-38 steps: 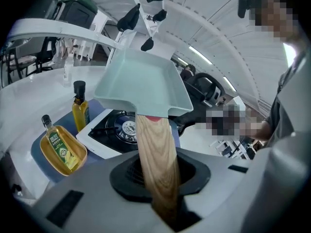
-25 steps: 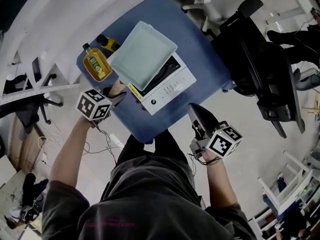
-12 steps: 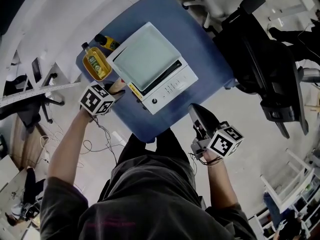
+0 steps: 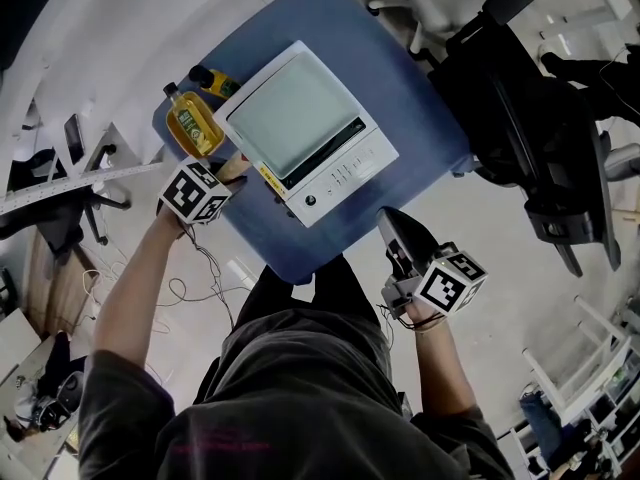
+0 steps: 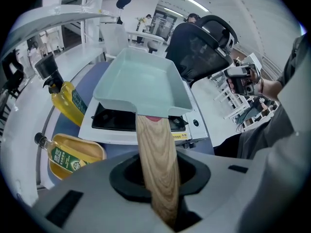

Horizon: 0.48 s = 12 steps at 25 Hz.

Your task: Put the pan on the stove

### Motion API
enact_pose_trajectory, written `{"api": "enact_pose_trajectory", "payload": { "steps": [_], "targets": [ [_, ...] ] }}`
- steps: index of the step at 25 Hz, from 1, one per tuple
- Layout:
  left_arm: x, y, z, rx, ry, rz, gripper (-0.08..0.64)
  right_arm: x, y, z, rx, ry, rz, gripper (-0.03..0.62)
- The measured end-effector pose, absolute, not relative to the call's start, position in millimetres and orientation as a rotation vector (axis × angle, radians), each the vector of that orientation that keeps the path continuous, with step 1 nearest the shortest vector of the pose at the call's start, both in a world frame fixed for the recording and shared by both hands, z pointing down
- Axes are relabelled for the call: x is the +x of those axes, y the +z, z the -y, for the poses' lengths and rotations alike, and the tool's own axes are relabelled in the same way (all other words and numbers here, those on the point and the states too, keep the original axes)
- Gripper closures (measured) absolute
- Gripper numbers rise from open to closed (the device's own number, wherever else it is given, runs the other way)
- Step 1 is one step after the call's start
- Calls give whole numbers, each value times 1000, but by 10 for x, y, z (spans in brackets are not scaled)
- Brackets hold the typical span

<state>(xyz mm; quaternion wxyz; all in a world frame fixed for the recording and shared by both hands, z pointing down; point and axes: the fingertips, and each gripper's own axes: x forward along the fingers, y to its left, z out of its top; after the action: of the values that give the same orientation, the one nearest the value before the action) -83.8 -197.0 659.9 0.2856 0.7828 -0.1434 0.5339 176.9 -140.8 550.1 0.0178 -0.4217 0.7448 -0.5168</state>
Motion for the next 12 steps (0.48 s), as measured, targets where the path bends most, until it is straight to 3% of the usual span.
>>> {"api": "enact_pose_trajectory", "payload": {
  "steps": [12],
  "targets": [
    [-844, 6661, 1977, 2059, 1441, 366, 472, 1802, 5546, 1369, -1310, -1616, -2292, 589]
  ]
}}
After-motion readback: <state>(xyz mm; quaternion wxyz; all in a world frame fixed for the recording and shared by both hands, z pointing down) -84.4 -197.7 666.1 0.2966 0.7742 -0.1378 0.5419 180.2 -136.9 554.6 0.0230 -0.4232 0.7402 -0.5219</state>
